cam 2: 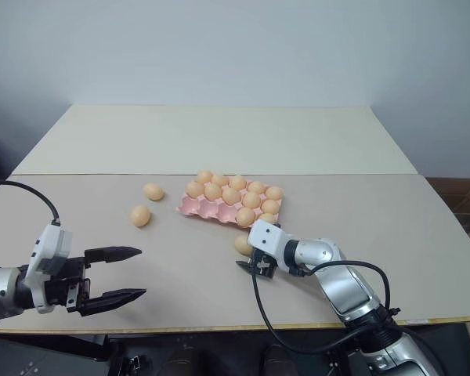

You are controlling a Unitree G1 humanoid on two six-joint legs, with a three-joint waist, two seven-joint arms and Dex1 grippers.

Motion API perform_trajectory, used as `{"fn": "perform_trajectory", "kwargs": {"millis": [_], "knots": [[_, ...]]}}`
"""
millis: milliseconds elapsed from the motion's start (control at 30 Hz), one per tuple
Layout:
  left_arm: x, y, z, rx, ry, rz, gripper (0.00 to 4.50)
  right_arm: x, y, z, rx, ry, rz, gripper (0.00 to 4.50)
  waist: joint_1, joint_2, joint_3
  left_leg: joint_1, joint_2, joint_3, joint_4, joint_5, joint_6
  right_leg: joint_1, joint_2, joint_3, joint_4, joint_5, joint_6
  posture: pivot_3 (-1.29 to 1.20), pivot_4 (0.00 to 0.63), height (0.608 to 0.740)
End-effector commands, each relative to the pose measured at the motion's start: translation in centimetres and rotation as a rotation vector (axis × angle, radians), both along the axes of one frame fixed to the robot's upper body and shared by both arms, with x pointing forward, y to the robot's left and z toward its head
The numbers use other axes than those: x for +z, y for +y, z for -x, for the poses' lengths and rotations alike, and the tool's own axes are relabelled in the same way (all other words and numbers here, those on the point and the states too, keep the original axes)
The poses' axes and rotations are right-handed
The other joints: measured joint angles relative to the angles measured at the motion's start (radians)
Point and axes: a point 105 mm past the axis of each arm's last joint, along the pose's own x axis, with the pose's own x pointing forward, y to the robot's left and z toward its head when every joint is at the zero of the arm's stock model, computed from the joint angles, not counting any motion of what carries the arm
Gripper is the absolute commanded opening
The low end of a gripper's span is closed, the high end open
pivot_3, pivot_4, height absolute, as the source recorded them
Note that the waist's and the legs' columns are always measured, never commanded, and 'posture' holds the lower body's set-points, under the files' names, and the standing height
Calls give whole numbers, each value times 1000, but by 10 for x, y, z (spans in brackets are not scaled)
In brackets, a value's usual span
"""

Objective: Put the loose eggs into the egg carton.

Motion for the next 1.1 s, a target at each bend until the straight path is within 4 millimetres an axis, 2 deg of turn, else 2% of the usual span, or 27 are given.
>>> {"fn": "perform_trajectory", "kwargs": {"millis": [33, 200, 267, 400, 467, 633, 767, 833, 900, 1033, 1100], "knots": [[9, -3, 2, -13, -40, -3, 4500, 8, 4, 0, 18, -34, -15, 3869, 0, 0, 0, 0, 0, 0, 0, 0, 0, 0, 0, 0, 0, 0, 0, 0, 150, 740], [7, -3, 1, -16, -36, -7, 4500, 7, 3, -2, -6, -62, -7, 2160, -1, 0, 0, 0, 0, 0, 0, 0, 0, 0, 0, 0, 0, 0, 0, 0, 150, 740], [7, -3, 0, -16, -36, -6, 4500, 7, 2, -3, -15, -67, -5, 1769, -1, 0, 0, 0, 0, 0, 0, 0, 0, 0, 0, 0, 0, 0, 0, 0, 150, 740], [7, -4, 0, -16, -39, -7, 4500, 10, 1, -1, -9, -83, -10, 1769, -1, 0, 0, 0, 0, 0, 0, 0, 0, 0, 0, 0, 0, 0, 0, 0, 150, 740], [7, -4, 0, -14, -41, -6, 4500, 19, 3, 3, 8, -108, -31, 1769, 0, 0, 0, 0, 0, 0, 0, 0, 0, 0, 0, 0, 0, 0, 0, 0, 150, 740], [7, -3, -2, -8, -48, -5, 4500, 74, 18, -3, 10, -219, -162, 1769, -9, 0, 0, 0, 0, 0, 0, 0, 0, 0, 0, 0, 0, 0, 0, 0, 150, 740], [7, -4, -3, -5, -52, -5, 4500, 102, 30, -21, 2, -316, -177, 1769, -18, 0, 0, 1, 0, 0, 0, 0, 0, 0, 0, 0, 2, 1, 1, 0, 150, 740], [7, -4, -3, -1, -57, 0, 4500, 104, 37, -34, -5, -365, -151, 1769, -19, 0, 0, 1, 0, 0, 0, 0, 0, 0, 1, 0, 2, 1, 0, 0, 150, 740], [7, -4, -3, 3, -61, -1, 4500, 98, 42, -46, -9, -421, -77, 1769, -21, 0, 0, 1, 0, 0, 0, 0, 0, 0, 0, 0, 1, 1, 0, 0, 150, 740], [7, -4, -3, 10, -66, -2, 4500, 87, 52, -58, -12, -411, -60, 1769, -21, 0, 0, -1, 0, 0, -1, 0, 0, -1, 0, 1, -1, 4, 3, 0, 150, 740], [6, -3, -3, 21, -72, -4, 4500, 82, 54, -61, -7, -414, -50, 1769, -22, 0, 0, -3, 0, 1, -1, 0, 0, -2, 0, 1, -1, 9, -1, 0, 150, 740]]}}
